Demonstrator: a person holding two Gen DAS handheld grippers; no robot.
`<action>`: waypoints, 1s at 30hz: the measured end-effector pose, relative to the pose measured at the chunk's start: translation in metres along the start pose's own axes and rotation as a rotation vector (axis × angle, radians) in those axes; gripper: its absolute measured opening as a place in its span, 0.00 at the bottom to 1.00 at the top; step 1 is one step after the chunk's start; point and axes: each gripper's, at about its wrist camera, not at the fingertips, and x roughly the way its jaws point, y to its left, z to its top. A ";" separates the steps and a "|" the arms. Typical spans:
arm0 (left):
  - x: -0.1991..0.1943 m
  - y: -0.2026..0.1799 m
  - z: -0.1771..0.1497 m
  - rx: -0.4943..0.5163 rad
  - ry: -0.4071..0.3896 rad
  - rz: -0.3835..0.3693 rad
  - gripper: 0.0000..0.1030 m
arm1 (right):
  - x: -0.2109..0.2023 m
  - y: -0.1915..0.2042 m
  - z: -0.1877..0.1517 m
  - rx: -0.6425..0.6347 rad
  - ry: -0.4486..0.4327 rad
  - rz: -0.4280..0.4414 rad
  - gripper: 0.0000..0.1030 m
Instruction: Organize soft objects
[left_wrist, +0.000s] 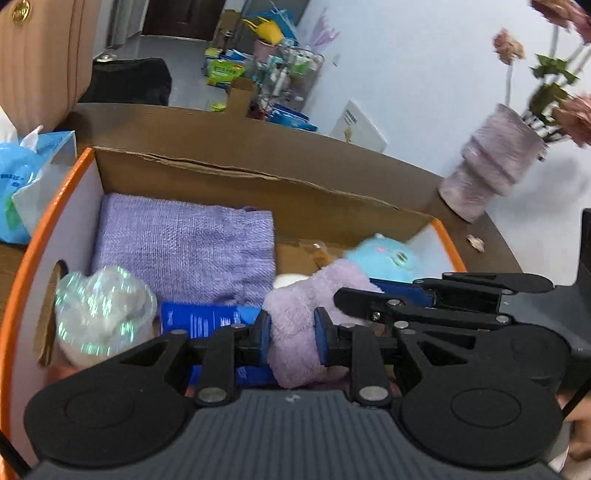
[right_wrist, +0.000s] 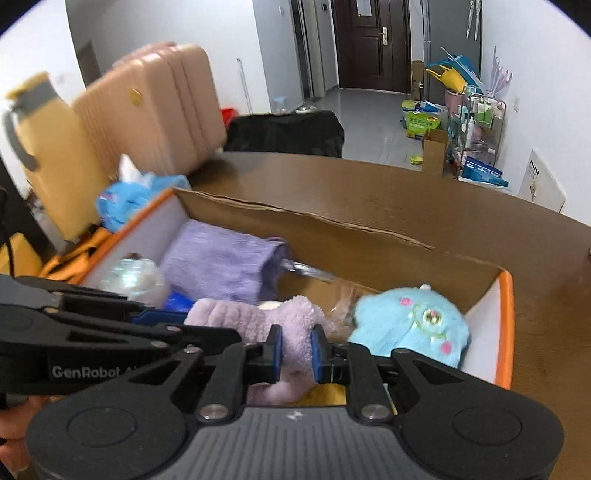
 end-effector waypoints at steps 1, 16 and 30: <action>0.002 0.002 0.001 -0.008 -0.007 -0.004 0.23 | 0.003 -0.001 0.000 0.008 -0.007 -0.002 0.15; -0.008 -0.022 -0.012 0.172 0.013 0.026 0.52 | -0.001 -0.011 -0.005 0.110 0.030 -0.017 0.31; -0.172 -0.019 -0.012 0.253 -0.341 0.286 0.67 | -0.180 0.034 -0.007 0.012 -0.270 -0.193 0.60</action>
